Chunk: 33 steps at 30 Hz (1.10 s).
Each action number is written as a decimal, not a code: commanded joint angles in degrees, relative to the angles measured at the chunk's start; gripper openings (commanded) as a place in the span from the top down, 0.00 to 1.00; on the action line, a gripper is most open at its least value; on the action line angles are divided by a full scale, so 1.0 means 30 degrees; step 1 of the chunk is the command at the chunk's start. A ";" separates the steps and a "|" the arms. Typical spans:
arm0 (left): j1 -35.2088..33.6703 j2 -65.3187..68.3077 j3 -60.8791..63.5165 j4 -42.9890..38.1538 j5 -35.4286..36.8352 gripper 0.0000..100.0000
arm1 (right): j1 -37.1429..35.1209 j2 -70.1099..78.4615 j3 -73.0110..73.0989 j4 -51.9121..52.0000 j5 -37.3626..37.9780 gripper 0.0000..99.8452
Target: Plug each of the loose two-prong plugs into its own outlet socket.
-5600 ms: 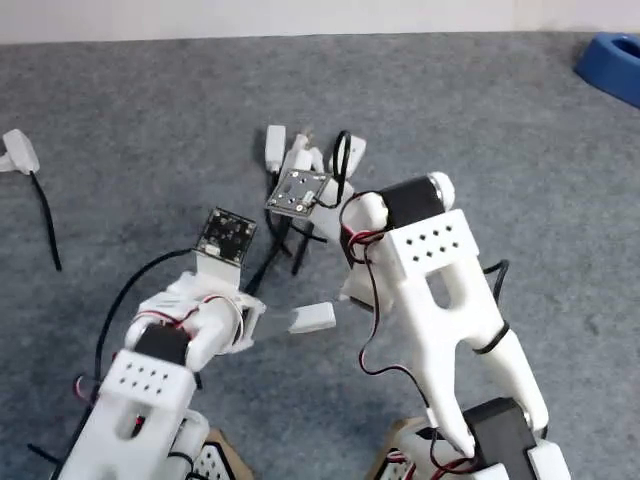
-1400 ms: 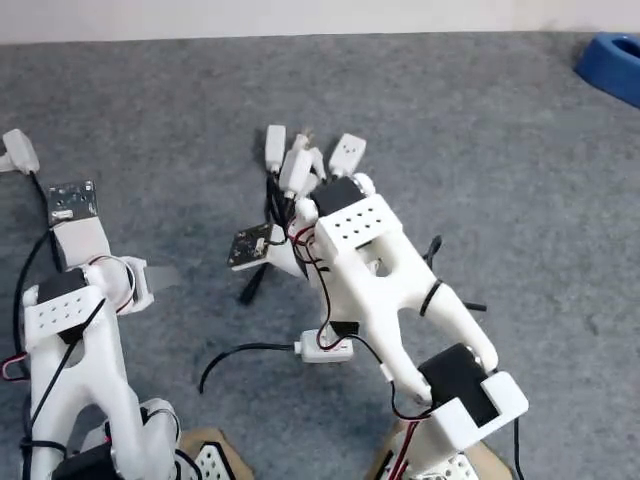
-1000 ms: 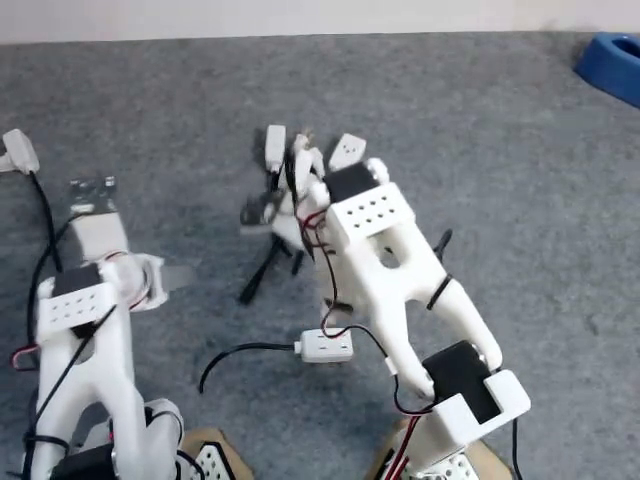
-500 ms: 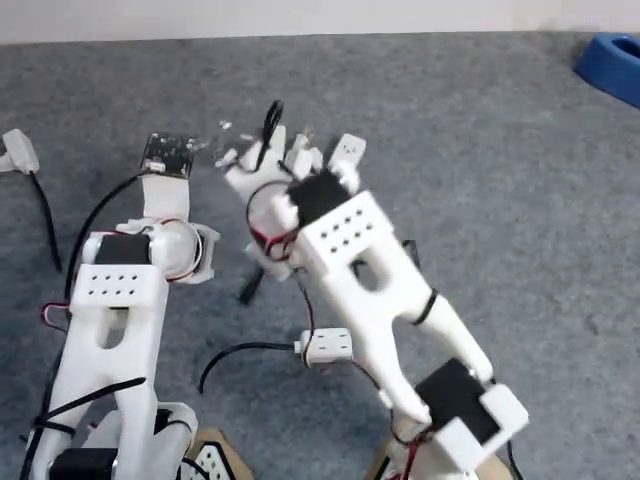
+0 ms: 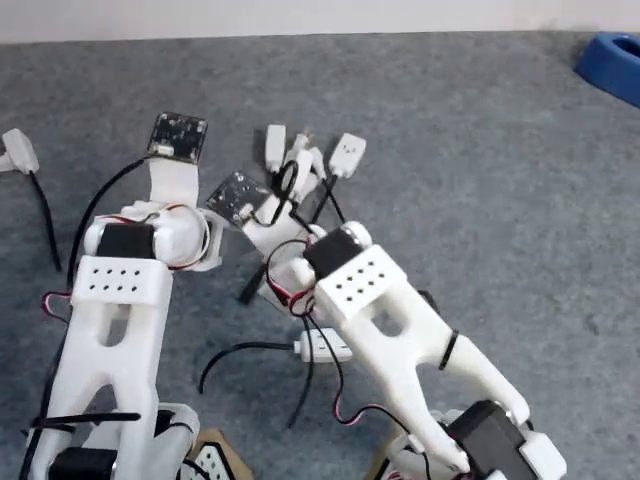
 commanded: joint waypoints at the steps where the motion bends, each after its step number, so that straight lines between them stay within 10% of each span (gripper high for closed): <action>1: 0.0278 -0.0161 -0.0806 0.0176 0.0176 0.59 | -0.0161 -0.0923 -0.0044 -0.0249 0.0176 0.99; 33: 0.2183 -0.0132 0.2388 -0.1084 0.0821 0.59 | 0.1568 -0.0923 -0.4908 0.4381 -0.0381 0.99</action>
